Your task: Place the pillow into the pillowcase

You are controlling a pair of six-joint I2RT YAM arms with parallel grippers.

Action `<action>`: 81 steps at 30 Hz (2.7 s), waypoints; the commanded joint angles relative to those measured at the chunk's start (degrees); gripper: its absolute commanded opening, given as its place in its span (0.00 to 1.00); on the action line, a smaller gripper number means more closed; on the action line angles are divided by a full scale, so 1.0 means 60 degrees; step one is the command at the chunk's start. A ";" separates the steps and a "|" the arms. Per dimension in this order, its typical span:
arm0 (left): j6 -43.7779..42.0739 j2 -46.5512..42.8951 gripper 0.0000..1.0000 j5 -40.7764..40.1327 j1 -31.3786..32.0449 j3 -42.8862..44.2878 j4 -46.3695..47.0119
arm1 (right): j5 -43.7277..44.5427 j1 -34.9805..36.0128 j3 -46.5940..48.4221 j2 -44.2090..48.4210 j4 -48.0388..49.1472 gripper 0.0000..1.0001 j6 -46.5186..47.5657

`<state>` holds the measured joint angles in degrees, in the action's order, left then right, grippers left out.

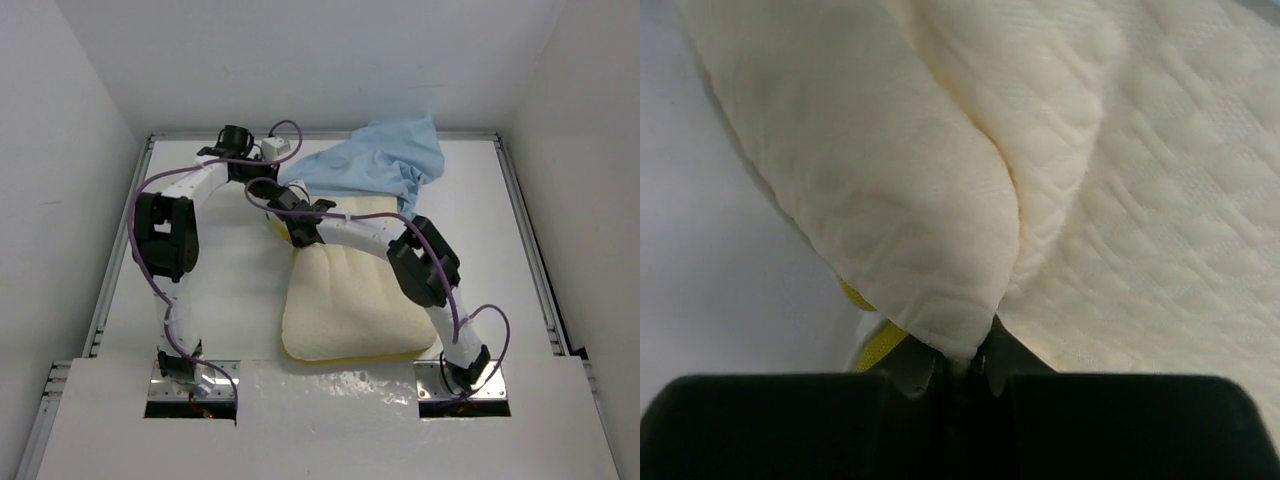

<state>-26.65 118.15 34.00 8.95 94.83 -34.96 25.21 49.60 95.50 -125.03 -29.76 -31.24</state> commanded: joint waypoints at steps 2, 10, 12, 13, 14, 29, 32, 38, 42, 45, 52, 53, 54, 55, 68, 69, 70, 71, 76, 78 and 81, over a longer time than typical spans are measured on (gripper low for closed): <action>-0.0070 -0.0707 0.00 -0.0480 -0.0100 0.0280 -0.0209 | 0.0177 -0.0767 -0.1452 0.1162 0.1117 0.00 -0.0681; 0.0634 -0.0810 0.37 -0.0876 -0.0100 0.0529 0.0333 | -0.0626 -0.0943 -0.2513 0.2381 0.1853 0.00 -0.0710; 0.0692 -0.0766 0.40 -0.1080 -0.0086 0.0339 0.0684 | -0.0788 -0.0943 -0.2938 0.2499 0.2088 0.00 -0.0798; 0.0707 -0.0722 0.39 -0.1139 -0.0085 0.0251 0.0801 | -0.0847 -0.0943 -0.3011 0.2513 0.2190 0.00 -0.0871; 0.0751 -0.0591 0.37 -0.1184 -0.0085 0.0221 0.0860 | -0.0891 -0.0958 -0.3027 0.2499 0.2220 0.00 -0.0886; 0.0108 -0.0384 0.00 0.0275 -0.0085 0.0089 0.0422 | -0.1066 -0.1133 -0.2632 0.2250 0.2308 0.00 -0.1090; -0.0726 -0.0852 0.00 0.1230 -0.0042 0.0264 -0.0440 | -0.1126 -0.1527 -0.1930 0.2104 0.2337 0.00 -0.1558; -0.2105 -0.1615 0.00 0.0808 -0.0042 -0.0027 -0.1409 | -0.0892 -0.1954 -0.0903 0.2352 0.2748 0.00 -0.1561; -0.2455 -0.1659 0.00 0.1583 0.0046 0.0059 -0.2197 | -0.0658 -0.1968 -0.0903 0.2265 0.2762 0.00 -0.1648; -0.2343 -0.1703 0.00 0.1995 0.0280 0.0148 -0.2276 | -0.0671 -0.2129 -0.0350 0.1608 0.2850 0.00 -0.1838; 0.1131 -0.0667 0.73 -0.1302 0.0017 -0.0221 0.1681 | -0.1697 -0.2130 -0.0884 0.1762 0.3226 0.00 -0.2160; 0.1320 0.0222 0.75 -0.1142 0.0017 0.0637 0.1304 | -0.1712 -0.2130 -0.1410 0.1897 0.3420 0.00 -0.2161; 0.1438 0.0680 0.91 -0.0749 0.0003 0.1139 0.1010 | -0.1726 -0.2115 -0.1502 0.1971 0.3480 0.00 -0.2132; 0.1555 0.1091 0.98 -0.0614 -0.0012 0.1579 0.0746 | -0.1755 -0.2130 -0.1489 0.1986 0.3350 0.00 -0.2102; 0.2816 0.1929 0.71 -0.0409 -0.0056 0.1305 0.2515 | -0.1872 -0.2130 -0.1621 0.2089 0.3422 0.00 -0.2132; 0.2874 0.1988 0.75 -0.0190 -0.0027 0.1319 0.2574 | -0.1916 -0.2130 -0.1620 0.2074 0.3451 0.00 -0.2102; 0.3035 0.2162 0.78 -0.0130 0.0017 0.1363 0.2705 | -0.1917 -0.2130 -0.1620 0.2060 0.3436 0.00 -0.2088; 0.3138 0.2266 0.84 -0.0115 0.0061 0.1393 0.2765 | -0.1931 -0.2130 -0.1649 0.2059 0.3422 0.00 -0.2117; 0.4088 0.3187 0.76 -0.0466 0.0295 0.1905 0.2618 | -0.1917 -0.2130 -0.1606 0.1986 0.3407 0.00 -0.2102; 0.4251 0.3263 0.43 -0.0060 0.0237 0.1833 0.2808 | -0.1917 -0.2115 -0.1518 0.1928 0.3407 0.00 -0.2146; 0.4354 0.2885 0.00 0.0864 0.0179 0.1512 0.3231 | -0.1830 -0.2130 -0.1387 0.1825 0.3363 0.00 -0.2379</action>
<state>-3.25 136.64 33.67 9.78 104.88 -18.96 14.87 36.73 85.12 -116.42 -12.75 -42.65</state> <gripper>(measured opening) 0.024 0.068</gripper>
